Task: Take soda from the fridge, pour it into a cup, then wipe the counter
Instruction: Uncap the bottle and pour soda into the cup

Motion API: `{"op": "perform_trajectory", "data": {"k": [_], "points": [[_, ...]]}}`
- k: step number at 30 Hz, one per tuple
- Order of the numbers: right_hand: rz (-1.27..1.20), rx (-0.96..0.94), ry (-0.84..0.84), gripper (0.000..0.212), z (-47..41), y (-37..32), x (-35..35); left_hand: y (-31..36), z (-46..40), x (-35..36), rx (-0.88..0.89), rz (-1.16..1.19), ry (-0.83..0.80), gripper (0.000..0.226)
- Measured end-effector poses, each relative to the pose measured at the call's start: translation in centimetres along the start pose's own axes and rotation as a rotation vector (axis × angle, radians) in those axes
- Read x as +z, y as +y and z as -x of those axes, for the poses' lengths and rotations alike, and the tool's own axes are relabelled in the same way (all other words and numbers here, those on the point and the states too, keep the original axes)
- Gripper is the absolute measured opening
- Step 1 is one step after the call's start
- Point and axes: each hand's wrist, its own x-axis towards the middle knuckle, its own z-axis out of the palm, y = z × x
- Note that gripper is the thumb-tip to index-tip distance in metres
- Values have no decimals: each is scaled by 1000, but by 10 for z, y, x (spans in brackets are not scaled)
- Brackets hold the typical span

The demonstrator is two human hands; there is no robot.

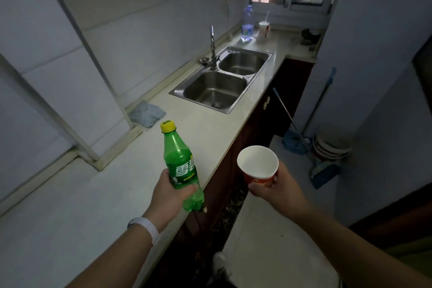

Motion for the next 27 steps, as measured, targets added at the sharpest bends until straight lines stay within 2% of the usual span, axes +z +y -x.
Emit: {"op": "perform_trajectory", "data": {"k": [7, 17, 22, 27], "points": [[64, 6, -140, 80, -88, 5, 15, -12, -77, -6, -68, 85, 60, 67], [213, -70, -240, 78, -231, -19, 79, -30, -182, -42, -151, 266, 261, 73], [212, -102, -277, 76, -272, -28, 109, -33, -204, -64, -175, 284, 343, 70], [230, -159, -406, 76, -298, -40, 144, -33, -200, -87, -189, 304, 463, 67]]}}
